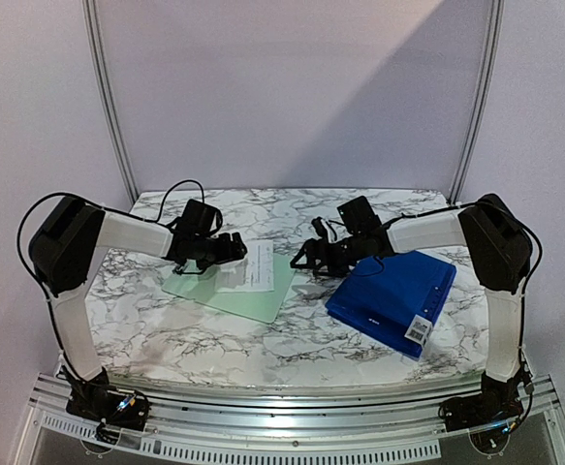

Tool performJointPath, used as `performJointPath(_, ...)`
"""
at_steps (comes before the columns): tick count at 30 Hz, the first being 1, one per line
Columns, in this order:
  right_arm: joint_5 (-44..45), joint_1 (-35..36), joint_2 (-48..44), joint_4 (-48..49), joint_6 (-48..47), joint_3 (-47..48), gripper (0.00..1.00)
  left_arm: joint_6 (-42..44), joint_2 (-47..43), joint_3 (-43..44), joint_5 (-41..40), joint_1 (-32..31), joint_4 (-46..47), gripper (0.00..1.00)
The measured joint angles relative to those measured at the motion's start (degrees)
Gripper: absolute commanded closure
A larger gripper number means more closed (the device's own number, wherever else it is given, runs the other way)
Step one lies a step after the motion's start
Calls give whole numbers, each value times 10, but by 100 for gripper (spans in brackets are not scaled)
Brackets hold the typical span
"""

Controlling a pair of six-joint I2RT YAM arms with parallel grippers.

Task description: Put the files into the folder

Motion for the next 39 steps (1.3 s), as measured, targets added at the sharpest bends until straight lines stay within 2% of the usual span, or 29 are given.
performJointPath(13,-3,-37,-6,35,16,-34,14,-31,85,97,61,-97,43,12)
performJointPath(26,26,-76,-66,75,120,-131,21,-49,101,115,72,-107,50,13)
performJointPath(35,-45,-84,-25,136,216,-118,30,-64,107,115,76,-126,69,16)
performJointPath(39,-78,-84,-1,175,246,-110,38,-72,107,113,80,-137,73,17)
